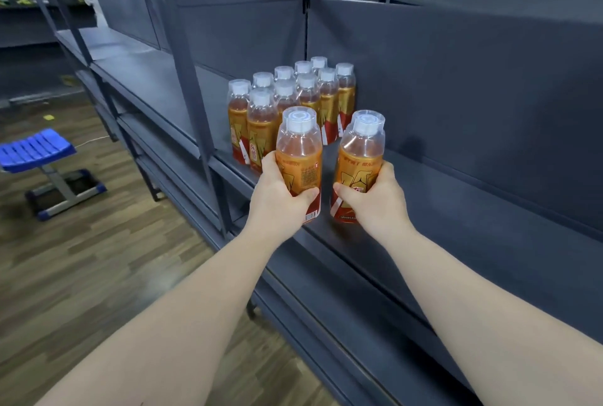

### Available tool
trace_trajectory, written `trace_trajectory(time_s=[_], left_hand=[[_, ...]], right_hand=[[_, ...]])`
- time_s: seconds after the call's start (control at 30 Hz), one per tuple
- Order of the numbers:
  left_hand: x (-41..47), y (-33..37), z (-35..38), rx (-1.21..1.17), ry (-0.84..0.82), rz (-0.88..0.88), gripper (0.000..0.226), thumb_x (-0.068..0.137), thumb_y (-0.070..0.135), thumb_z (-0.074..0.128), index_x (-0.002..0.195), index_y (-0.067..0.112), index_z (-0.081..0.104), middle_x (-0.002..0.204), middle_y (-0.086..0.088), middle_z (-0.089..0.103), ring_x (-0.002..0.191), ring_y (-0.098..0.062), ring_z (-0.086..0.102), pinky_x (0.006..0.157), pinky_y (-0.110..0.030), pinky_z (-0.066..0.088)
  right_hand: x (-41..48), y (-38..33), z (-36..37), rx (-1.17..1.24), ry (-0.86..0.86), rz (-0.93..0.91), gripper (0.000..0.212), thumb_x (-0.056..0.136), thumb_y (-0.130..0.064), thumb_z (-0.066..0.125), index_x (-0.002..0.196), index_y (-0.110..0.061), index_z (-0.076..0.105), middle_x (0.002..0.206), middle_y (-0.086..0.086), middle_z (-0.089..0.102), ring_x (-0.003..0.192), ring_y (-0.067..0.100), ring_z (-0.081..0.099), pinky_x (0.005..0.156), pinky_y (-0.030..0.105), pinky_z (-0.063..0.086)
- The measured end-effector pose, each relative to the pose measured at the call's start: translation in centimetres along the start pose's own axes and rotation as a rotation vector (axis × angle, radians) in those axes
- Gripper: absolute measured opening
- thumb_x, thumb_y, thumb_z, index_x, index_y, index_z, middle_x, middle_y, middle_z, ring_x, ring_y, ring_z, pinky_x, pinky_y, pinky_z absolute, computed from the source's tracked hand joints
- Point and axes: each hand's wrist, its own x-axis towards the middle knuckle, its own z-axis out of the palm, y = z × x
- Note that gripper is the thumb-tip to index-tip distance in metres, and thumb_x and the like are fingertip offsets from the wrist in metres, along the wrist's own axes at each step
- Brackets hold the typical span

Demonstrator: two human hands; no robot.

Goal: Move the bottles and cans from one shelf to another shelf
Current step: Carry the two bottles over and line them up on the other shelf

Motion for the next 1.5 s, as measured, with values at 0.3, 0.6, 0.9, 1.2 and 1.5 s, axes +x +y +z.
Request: trace_trajectory(time_s=[0.3,0.6,0.9,1.2,1.5], left_hand=[[6.3,1.1,4.4,-0.040,-0.070,0.044,0.078,0.088,0.027,0.075,0.147,0.026,0.024,0.133,0.007,0.052,0.118,-0.012,0.051,0.095,-0.028,0.046],[12.2,0.7,8.3,-0.072,-0.211,0.094,0.076,0.087,0.022,0.076,0.145,0.026,0.026,0.134,0.006,0.053,0.125,-0.015,0.053,0.103,-0.036,0.048],[18.3,0.4,11.7,-0.106,-0.340,0.140,0.083,0.087,0.023,0.076,0.149,0.024,0.021,0.139,0.002,0.049,0.131,-0.019,0.048,0.105,-0.036,0.045],[22.0,-0.4,13.6,-0.114,-0.412,0.128,0.083,0.088,0.022,0.074,0.150,0.028,0.019,0.141,0.001,0.047,0.133,-0.023,0.047,0.106,-0.042,0.043],[23.7,-1.6,15.9,-0.151,-0.357,0.129,0.081,0.087,0.020,0.075,0.150,0.023,0.023,0.143,-0.001,0.045,0.133,-0.022,0.045,0.110,-0.039,0.040]], right_hand=[[6.8,1.8,-1.8,0.011,0.091,0.032,0.058,0.079,-0.041,0.081,0.118,-0.032,0.039,0.114,-0.009,0.057,0.102,0.013,0.057,0.085,0.032,0.050],[10.5,3.4,-2.7,-0.045,0.222,0.106,0.059,0.079,-0.040,0.081,0.119,-0.029,0.039,0.113,-0.008,0.056,0.101,0.012,0.057,0.081,0.029,0.048],[13.3,3.7,-2.1,-0.095,0.364,0.183,0.060,0.079,-0.040,0.081,0.119,-0.030,0.037,0.116,-0.006,0.056,0.105,0.014,0.057,0.083,0.030,0.048],[15.6,4.0,-0.6,-0.117,0.451,0.223,0.068,0.078,-0.040,0.082,0.130,-0.022,0.042,0.117,-0.005,0.057,0.107,0.013,0.058,0.087,0.032,0.053],[17.8,5.2,0.4,-0.119,0.472,0.258,0.070,0.077,-0.041,0.083,0.129,-0.022,0.042,0.119,-0.004,0.057,0.108,0.013,0.058,0.089,0.032,0.053]])
